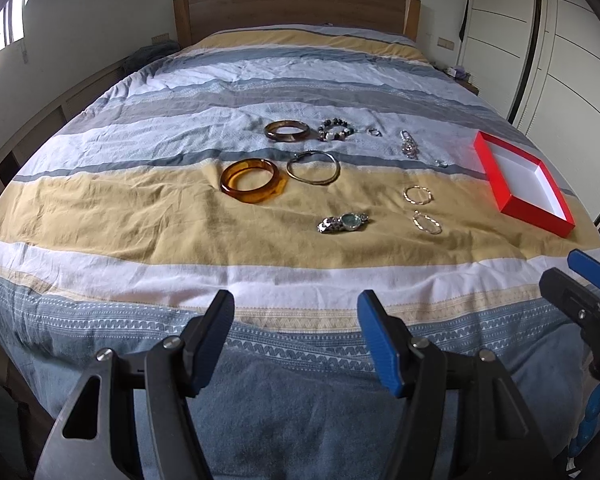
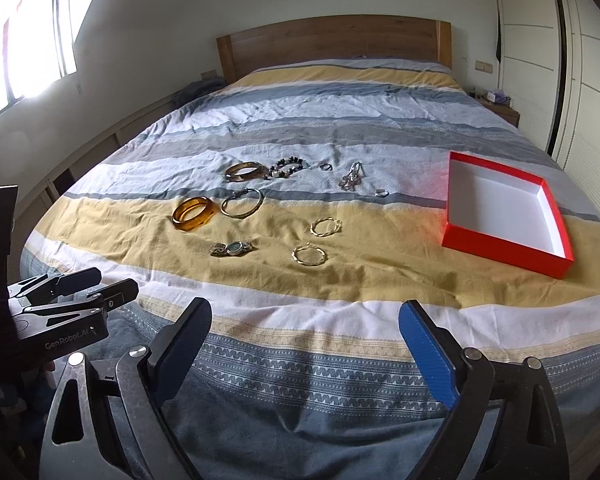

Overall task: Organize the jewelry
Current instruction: 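Move both tools toward the jewelry laid out on the duvet, then grasp the silver teal-faced watch with the left tool while the right grasps a twisted silver hoop earring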

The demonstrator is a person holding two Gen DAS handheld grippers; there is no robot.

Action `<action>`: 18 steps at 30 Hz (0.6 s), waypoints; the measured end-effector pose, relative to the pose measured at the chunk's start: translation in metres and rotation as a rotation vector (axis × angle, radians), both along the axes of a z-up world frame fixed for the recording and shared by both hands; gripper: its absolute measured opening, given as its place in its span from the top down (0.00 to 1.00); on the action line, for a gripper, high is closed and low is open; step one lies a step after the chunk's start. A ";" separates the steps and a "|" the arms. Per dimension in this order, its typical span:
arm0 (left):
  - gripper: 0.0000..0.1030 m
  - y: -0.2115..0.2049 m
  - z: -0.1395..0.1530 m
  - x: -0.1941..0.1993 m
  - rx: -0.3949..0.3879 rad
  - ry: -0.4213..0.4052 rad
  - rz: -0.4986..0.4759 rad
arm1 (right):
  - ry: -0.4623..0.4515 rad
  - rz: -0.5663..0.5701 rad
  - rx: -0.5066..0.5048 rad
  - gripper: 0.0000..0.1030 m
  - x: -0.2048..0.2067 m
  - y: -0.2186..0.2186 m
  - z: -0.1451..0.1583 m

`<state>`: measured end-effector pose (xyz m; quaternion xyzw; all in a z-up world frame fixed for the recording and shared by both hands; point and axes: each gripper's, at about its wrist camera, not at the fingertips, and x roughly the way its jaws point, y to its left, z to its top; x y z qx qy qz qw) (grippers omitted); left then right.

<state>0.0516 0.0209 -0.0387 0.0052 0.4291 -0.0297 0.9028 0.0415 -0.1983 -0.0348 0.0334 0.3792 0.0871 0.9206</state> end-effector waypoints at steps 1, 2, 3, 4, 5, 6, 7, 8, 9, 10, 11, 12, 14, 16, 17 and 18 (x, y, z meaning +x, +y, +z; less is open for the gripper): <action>0.40 0.001 -0.001 0.003 -0.006 0.002 -0.005 | 0.012 0.004 0.010 0.18 0.004 -0.001 -0.003; 0.40 0.001 -0.002 0.006 -0.010 0.004 -0.010 | 0.024 0.006 0.020 0.20 0.008 -0.002 -0.005; 0.40 0.002 -0.003 0.010 -0.012 0.005 -0.015 | 0.036 0.008 0.030 0.24 0.012 -0.004 -0.008; 0.41 0.002 -0.005 0.014 -0.013 0.006 -0.021 | 0.050 0.012 0.040 0.27 0.017 -0.005 -0.011; 0.41 0.002 -0.006 0.018 -0.015 0.008 -0.026 | 0.061 0.016 0.049 0.29 0.021 -0.007 -0.014; 0.41 0.002 -0.007 0.023 -0.022 0.012 -0.033 | 0.071 0.020 0.056 0.33 0.027 -0.008 -0.016; 0.42 0.002 -0.009 0.028 -0.032 0.017 -0.040 | 0.079 0.025 0.063 0.35 0.031 -0.010 -0.018; 0.46 0.002 -0.011 0.035 -0.046 0.023 -0.050 | 0.086 0.029 0.068 0.36 0.036 -0.010 -0.019; 0.48 0.002 -0.013 0.041 -0.057 0.029 -0.062 | 0.092 0.035 0.073 0.39 0.042 -0.011 -0.021; 0.49 0.001 -0.015 0.048 -0.067 0.034 -0.073 | 0.100 0.043 0.079 0.40 0.047 -0.011 -0.022; 0.49 0.000 -0.017 0.055 -0.077 0.039 -0.085 | 0.107 0.051 0.087 0.41 0.052 -0.011 -0.024; 0.49 -0.002 -0.019 0.062 -0.085 0.044 -0.097 | 0.115 0.060 0.093 0.42 0.058 -0.011 -0.025; 0.49 -0.005 -0.024 0.076 -0.099 0.052 -0.122 | 0.126 0.074 0.097 0.42 0.069 -0.011 -0.029; 0.49 -0.009 -0.030 0.090 -0.107 0.061 -0.143 | 0.137 0.083 0.097 0.42 0.079 -0.011 -0.033; 0.49 -0.012 -0.034 0.097 -0.104 0.065 -0.150 | 0.144 0.084 0.099 0.42 0.083 -0.012 -0.036; 0.49 -0.014 -0.038 0.104 -0.101 0.070 -0.159 | 0.155 0.085 0.102 0.42 0.087 -0.014 -0.039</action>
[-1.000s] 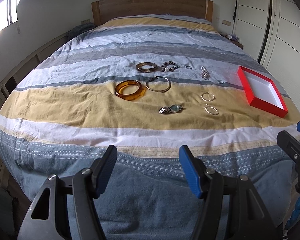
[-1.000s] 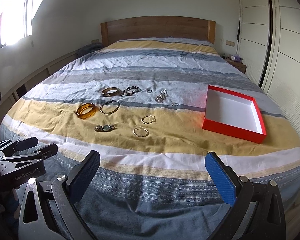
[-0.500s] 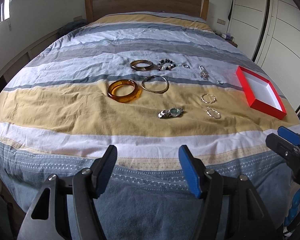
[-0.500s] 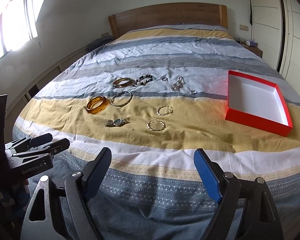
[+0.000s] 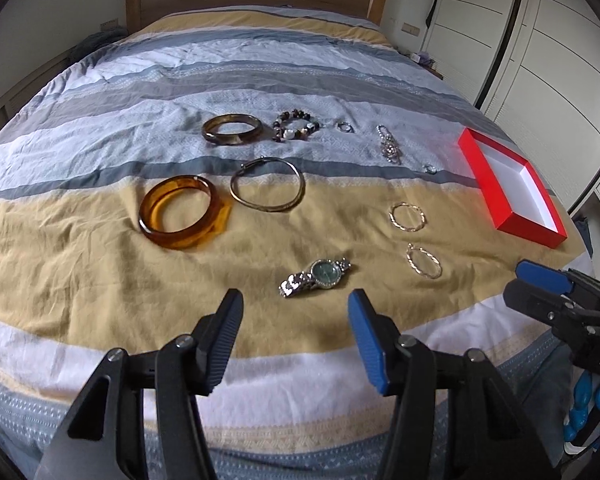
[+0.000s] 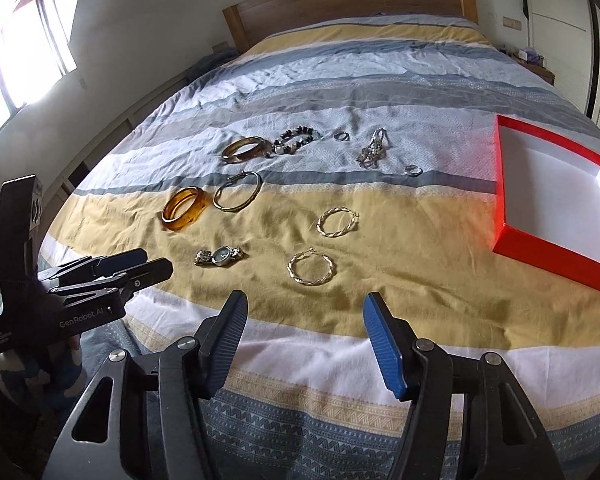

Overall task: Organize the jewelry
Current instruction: 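Grasp the silver teal-faced watch with the left tool while the right grasps a twisted silver hoop earring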

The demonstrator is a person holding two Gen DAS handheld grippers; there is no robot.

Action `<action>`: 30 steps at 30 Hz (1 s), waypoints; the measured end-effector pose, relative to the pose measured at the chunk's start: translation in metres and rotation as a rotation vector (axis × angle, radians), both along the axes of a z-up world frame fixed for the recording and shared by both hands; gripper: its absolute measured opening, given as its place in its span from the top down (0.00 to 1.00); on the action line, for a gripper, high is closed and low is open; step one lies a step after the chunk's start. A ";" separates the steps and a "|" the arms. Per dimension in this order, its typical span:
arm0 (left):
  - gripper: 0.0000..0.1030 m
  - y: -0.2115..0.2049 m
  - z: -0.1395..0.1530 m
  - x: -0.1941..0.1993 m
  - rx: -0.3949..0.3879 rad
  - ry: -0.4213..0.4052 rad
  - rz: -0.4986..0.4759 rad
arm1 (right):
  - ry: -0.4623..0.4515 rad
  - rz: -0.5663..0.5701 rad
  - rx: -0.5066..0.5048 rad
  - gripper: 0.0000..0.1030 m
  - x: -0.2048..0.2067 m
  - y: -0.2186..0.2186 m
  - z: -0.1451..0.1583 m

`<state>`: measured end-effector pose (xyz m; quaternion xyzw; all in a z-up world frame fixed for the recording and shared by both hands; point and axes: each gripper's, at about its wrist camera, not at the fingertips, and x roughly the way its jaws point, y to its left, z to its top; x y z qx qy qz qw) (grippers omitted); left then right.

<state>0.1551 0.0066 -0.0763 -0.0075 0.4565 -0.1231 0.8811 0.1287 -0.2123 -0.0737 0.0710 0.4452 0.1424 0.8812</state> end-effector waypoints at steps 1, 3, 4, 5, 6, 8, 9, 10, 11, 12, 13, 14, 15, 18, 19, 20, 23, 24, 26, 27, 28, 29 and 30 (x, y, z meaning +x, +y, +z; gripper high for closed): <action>0.49 -0.002 -0.004 0.006 0.002 0.004 -0.009 | 0.009 0.003 0.004 0.42 0.004 -0.001 -0.003; 0.50 -0.007 -0.012 0.016 0.006 0.011 -0.026 | 0.024 0.012 0.003 0.42 0.011 -0.001 -0.009; 0.50 -0.008 -0.015 0.020 0.005 0.018 -0.036 | 0.031 0.018 0.004 0.42 0.014 0.000 -0.013; 0.50 -0.010 -0.019 0.024 0.006 0.024 -0.047 | 0.036 0.023 0.005 0.42 0.018 -0.001 -0.016; 0.51 -0.012 -0.023 0.027 0.005 0.029 -0.058 | 0.041 0.028 0.006 0.42 0.021 -0.001 -0.018; 0.53 -0.016 -0.030 0.032 -0.001 0.044 -0.079 | 0.046 0.035 0.005 0.42 0.028 0.001 -0.022; 0.56 -0.019 -0.033 0.034 -0.004 0.051 -0.091 | 0.047 0.037 0.005 0.42 0.031 0.001 -0.024; 0.58 -0.021 -0.036 0.036 -0.003 0.056 -0.102 | 0.049 0.038 0.004 0.42 0.034 0.000 -0.025; 0.63 -0.023 -0.039 0.037 -0.002 0.061 -0.111 | 0.051 0.039 0.001 0.42 0.036 0.000 -0.026; 0.65 -0.024 -0.041 0.038 -0.001 0.067 -0.119 | 0.053 0.040 -0.001 0.42 0.039 -0.001 -0.028; 0.66 -0.026 -0.043 0.038 0.006 0.066 -0.122 | 0.055 0.041 0.000 0.42 0.042 -0.002 -0.029; 0.67 -0.027 -0.044 0.038 0.011 0.063 -0.126 | 0.057 0.041 0.003 0.42 0.043 -0.003 -0.031; 0.68 -0.028 -0.044 0.037 0.013 0.059 -0.129 | 0.061 0.043 0.006 0.42 0.044 -0.003 -0.032; 0.79 -0.026 -0.044 0.038 -0.007 0.057 -0.124 | 0.072 0.056 0.006 0.42 0.048 -0.001 -0.038; 0.79 -0.023 -0.044 0.039 -0.014 0.059 -0.112 | 0.075 0.060 0.008 0.42 0.050 0.001 -0.039; 0.79 -0.021 -0.044 0.039 -0.019 0.057 -0.100 | 0.077 0.064 0.010 0.42 0.051 0.002 -0.041; 0.79 -0.014 -0.043 0.039 -0.032 0.051 -0.071 | 0.084 0.077 0.014 0.42 0.057 0.008 -0.045; 0.79 -0.012 -0.042 0.040 -0.037 0.050 -0.064 | 0.088 0.084 0.017 0.42 0.060 0.011 -0.046; 0.79 -0.009 -0.041 0.039 -0.048 0.047 -0.051 | 0.094 0.095 0.016 0.42 0.066 0.016 -0.050; 0.79 -0.007 -0.040 0.039 -0.053 0.046 -0.045 | 0.098 0.099 0.012 0.42 0.069 0.019 -0.052; 0.79 -0.005 -0.039 0.039 -0.059 0.045 -0.040 | 0.102 0.100 0.009 0.42 0.071 0.020 -0.055; 0.79 -0.004 -0.038 0.039 -0.063 0.043 -0.036 | 0.108 0.102 0.005 0.42 0.074 0.022 -0.057; 0.79 -0.004 -0.037 0.039 -0.066 0.042 -0.033 | 0.114 0.104 -0.003 0.42 0.076 0.024 -0.060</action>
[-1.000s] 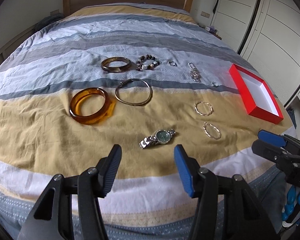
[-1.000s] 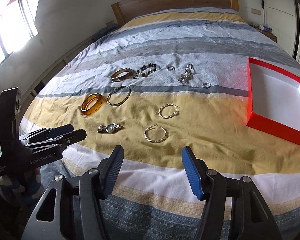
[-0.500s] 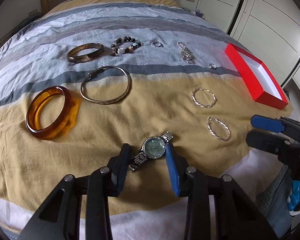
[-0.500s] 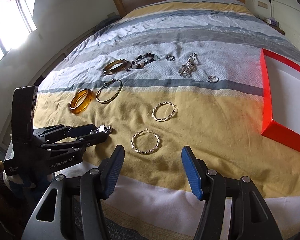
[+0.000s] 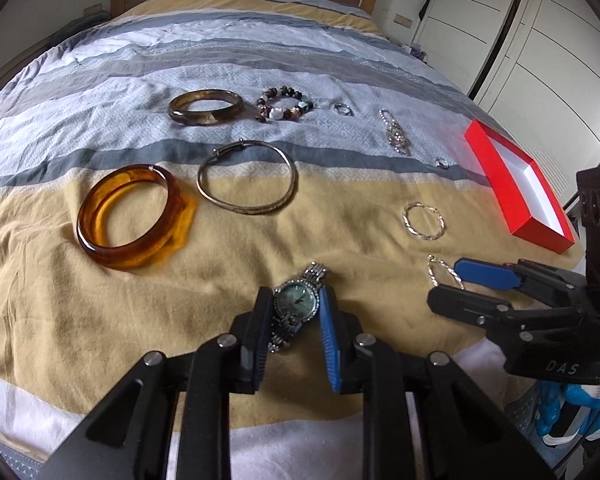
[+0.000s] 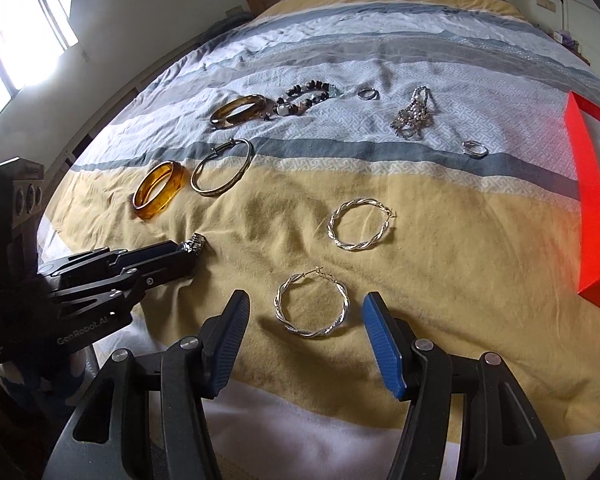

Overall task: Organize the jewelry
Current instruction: 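Grasp the silver teal-faced watch with the left tool while the right grasps a twisted silver hoop earring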

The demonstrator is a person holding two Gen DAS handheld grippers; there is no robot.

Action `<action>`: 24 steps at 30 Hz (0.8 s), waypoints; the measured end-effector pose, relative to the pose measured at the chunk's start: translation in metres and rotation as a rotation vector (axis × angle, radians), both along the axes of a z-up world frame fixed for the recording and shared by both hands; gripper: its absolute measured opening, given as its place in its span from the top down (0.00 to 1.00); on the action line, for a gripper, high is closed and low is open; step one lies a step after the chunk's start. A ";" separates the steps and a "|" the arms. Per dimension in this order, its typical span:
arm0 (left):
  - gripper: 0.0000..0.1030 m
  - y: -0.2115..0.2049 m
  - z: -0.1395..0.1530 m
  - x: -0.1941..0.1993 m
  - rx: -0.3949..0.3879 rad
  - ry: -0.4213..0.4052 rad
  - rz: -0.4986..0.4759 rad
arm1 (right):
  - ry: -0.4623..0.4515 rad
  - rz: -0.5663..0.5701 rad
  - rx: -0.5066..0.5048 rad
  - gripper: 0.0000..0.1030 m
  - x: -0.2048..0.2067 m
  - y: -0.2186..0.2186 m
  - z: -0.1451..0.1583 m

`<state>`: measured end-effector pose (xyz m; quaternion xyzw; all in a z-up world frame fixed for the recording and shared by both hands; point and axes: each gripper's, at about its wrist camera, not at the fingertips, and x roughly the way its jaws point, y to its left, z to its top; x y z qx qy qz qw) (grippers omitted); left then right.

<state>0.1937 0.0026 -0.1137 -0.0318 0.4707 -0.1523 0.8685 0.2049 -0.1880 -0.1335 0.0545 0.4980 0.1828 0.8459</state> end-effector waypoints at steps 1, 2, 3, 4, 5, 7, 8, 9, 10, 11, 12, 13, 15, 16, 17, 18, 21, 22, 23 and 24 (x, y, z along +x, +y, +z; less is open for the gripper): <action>0.79 0.001 0.001 0.000 -0.002 -0.002 0.003 | 0.002 0.002 -0.011 0.43 0.001 0.002 -0.003; 0.79 0.002 0.002 -0.001 -0.004 -0.004 0.006 | 0.005 0.002 -0.023 0.44 0.003 0.004 -0.005; 0.79 0.002 0.003 -0.001 -0.005 -0.005 0.010 | 0.008 0.001 -0.033 0.47 0.005 0.005 -0.008; 0.79 0.003 0.004 -0.002 -0.006 -0.006 0.014 | 0.010 -0.002 -0.037 0.54 0.006 0.005 -0.010; 0.79 0.004 0.005 -0.002 -0.007 -0.007 0.019 | 0.010 -0.006 -0.041 0.59 0.006 0.005 -0.011; 0.79 0.007 0.008 -0.005 -0.010 -0.012 0.030 | 0.008 -0.008 -0.041 0.62 0.006 0.003 -0.012; 0.79 0.008 0.011 -0.006 -0.011 -0.014 0.036 | 0.006 -0.006 -0.043 0.62 0.005 0.004 -0.012; 0.79 0.009 0.013 -0.008 -0.013 -0.017 0.043 | 0.001 -0.003 -0.050 0.62 0.004 0.005 -0.011; 0.79 0.011 0.016 -0.011 -0.015 -0.019 0.047 | -0.004 -0.001 -0.055 0.62 0.003 0.005 -0.009; 0.79 0.011 0.019 -0.014 -0.016 -0.023 0.051 | -0.008 -0.003 -0.057 0.62 0.000 0.005 -0.007; 0.79 0.012 0.022 -0.018 -0.016 -0.027 0.054 | -0.014 -0.005 -0.056 0.62 -0.002 0.005 -0.005; 0.79 0.013 0.025 -0.021 -0.018 -0.030 0.057 | -0.018 -0.006 -0.056 0.62 -0.005 0.004 -0.001; 0.79 0.013 0.031 -0.028 -0.019 -0.034 0.062 | -0.031 -0.007 -0.056 0.62 -0.011 0.004 0.007; 0.79 0.014 0.034 -0.032 -0.019 -0.038 0.064 | -0.039 -0.008 -0.056 0.62 -0.015 0.004 0.012; 0.79 0.014 0.036 -0.036 -0.019 -0.042 0.065 | -0.046 -0.010 -0.054 0.62 -0.019 0.004 0.017; 0.79 0.015 0.039 -0.040 -0.021 -0.045 0.068 | -0.051 -0.013 -0.053 0.62 -0.024 0.004 0.022; 0.79 0.017 0.047 -0.051 -0.025 -0.054 0.075 | -0.068 -0.028 -0.052 0.62 -0.039 0.001 0.038; 0.79 0.017 0.049 -0.055 -0.026 -0.056 0.077 | -0.076 -0.031 -0.054 0.62 -0.046 -0.001 0.044; 0.79 0.016 0.052 -0.058 -0.027 -0.059 0.078 | -0.084 -0.034 -0.058 0.62 -0.052 -0.002 0.050; 0.79 0.015 0.056 -0.062 -0.031 -0.063 0.078 | -0.092 -0.038 -0.060 0.62 -0.059 -0.004 0.056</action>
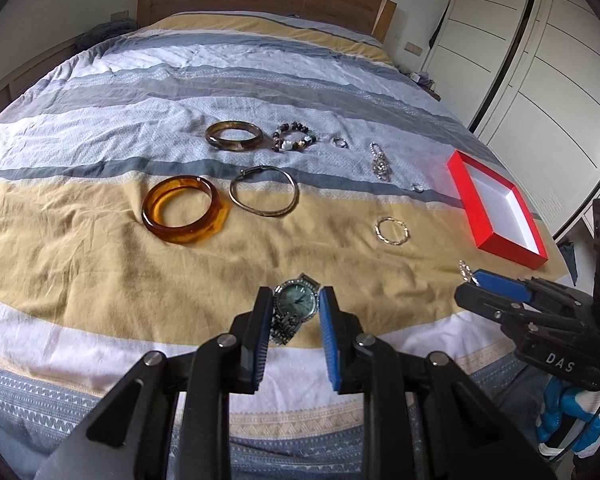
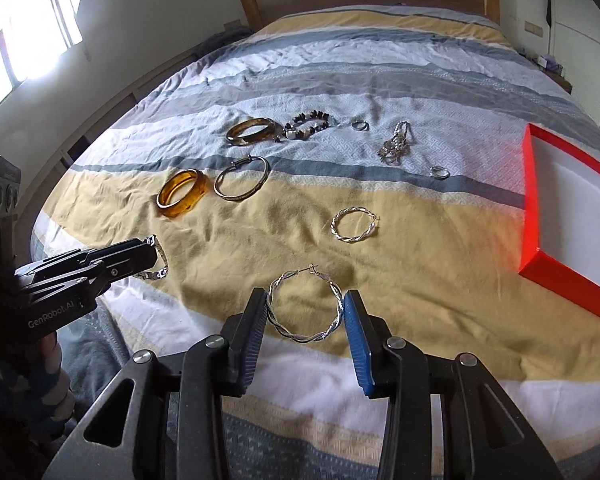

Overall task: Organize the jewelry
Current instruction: 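Carry the watch in the left tool and the earring in the right over the red box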

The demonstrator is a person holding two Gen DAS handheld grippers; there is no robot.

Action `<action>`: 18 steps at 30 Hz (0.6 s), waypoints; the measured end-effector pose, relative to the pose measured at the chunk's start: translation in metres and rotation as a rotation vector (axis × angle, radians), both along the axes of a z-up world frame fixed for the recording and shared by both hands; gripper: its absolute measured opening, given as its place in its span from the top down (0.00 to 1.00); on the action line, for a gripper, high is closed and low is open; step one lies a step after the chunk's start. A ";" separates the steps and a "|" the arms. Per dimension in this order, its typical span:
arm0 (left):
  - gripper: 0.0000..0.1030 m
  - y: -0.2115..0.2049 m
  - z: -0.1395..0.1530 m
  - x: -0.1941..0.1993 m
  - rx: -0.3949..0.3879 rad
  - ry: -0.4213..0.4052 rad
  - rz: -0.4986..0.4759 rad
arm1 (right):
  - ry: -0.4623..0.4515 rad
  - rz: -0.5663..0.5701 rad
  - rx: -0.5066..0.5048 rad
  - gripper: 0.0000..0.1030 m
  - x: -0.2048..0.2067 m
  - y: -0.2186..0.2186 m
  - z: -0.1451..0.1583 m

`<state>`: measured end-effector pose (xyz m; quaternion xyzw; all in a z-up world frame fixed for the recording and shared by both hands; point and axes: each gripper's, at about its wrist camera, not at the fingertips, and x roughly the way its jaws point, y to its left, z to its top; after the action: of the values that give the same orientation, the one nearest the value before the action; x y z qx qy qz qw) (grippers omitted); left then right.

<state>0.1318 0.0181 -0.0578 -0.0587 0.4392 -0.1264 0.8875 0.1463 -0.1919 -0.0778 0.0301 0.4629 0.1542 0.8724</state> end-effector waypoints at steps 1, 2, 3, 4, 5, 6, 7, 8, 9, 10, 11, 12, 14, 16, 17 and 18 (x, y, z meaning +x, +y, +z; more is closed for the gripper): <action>0.79 -0.001 0.004 -0.004 -0.005 -0.005 -0.002 | -0.008 -0.005 0.001 0.62 -0.006 -0.002 0.006; 0.79 -0.002 0.008 -0.007 -0.010 -0.011 -0.005 | -0.018 -0.011 -0.001 0.62 -0.013 -0.004 0.011; 0.79 -0.004 0.012 -0.010 -0.014 -0.017 -0.009 | -0.028 -0.016 -0.004 0.62 -0.019 -0.006 0.017; 0.79 -0.007 0.017 -0.013 -0.017 -0.024 -0.014 | -0.038 -0.022 -0.004 0.62 -0.025 -0.009 0.023; 0.79 -0.010 0.022 -0.016 -0.019 -0.032 -0.019 | -0.048 -0.029 -0.003 0.62 -0.031 -0.012 0.028; 0.79 -0.013 0.028 -0.020 -0.022 -0.040 -0.025 | -0.058 -0.035 -0.002 0.62 -0.037 -0.014 0.034; 0.79 -0.016 0.033 -0.023 -0.023 -0.049 -0.030 | -0.068 -0.042 -0.002 0.62 -0.042 -0.017 0.039; 0.79 -0.019 0.038 -0.026 -0.026 -0.057 -0.036 | -0.077 -0.049 -0.001 0.62 -0.048 -0.020 0.044; 0.79 -0.021 0.043 -0.030 -0.030 -0.065 -0.040 | -0.085 -0.056 0.001 0.62 -0.053 -0.023 0.049; 0.79 -0.024 0.048 -0.033 -0.036 -0.072 -0.045 | -0.094 -0.063 0.002 0.62 -0.058 -0.026 0.052; 0.79 -0.027 0.053 -0.036 -0.040 -0.078 -0.050 | -0.102 -0.070 0.002 0.62 -0.063 -0.029 0.057; 0.79 -0.030 0.058 -0.039 -0.043 -0.084 -0.056 | -0.109 -0.076 0.002 0.62 -0.068 -0.032 0.061; 0.79 -0.037 0.066 -0.044 -0.046 -0.094 -0.069 | -0.125 -0.086 0.000 0.62 -0.076 -0.038 0.068; 0.79 -0.044 0.073 -0.047 -0.049 -0.102 -0.084 | -0.139 -0.095 -0.001 0.62 -0.083 -0.044 0.073; 0.79 -0.048 0.075 -0.048 -0.051 -0.104 -0.091 | -0.145 -0.101 0.001 0.62 -0.086 -0.048 0.075; 0.79 -0.052 0.078 -0.049 -0.051 -0.106 -0.098 | -0.149 -0.107 0.002 0.62 -0.088 -0.051 0.077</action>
<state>0.0830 -0.0342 0.0201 -0.0532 0.3904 -0.1837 0.9006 0.0579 -0.2433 -0.0007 0.0441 0.3941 0.1097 0.9114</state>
